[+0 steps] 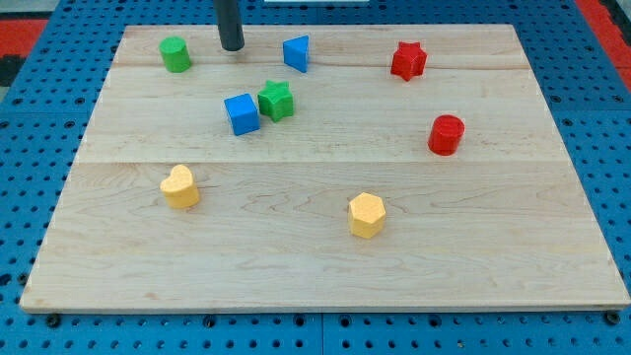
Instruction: Slide the blue triangle a bit down
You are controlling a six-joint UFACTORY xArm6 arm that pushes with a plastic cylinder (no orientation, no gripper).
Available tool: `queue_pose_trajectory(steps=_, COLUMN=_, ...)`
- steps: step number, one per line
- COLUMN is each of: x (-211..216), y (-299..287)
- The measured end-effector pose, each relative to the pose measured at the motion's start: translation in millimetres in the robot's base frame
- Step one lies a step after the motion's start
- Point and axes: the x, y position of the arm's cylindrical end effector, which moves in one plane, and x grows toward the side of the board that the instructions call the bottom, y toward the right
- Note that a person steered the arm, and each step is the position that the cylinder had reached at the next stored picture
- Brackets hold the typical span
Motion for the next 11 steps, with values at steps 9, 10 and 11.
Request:
queue_pose_trajectory(steps=9, x=54.6, y=90.8)
queue_pose_trajectory(steps=10, x=66.7, y=103.7)
queue_pose_trajectory(steps=11, x=37.7, y=98.4)
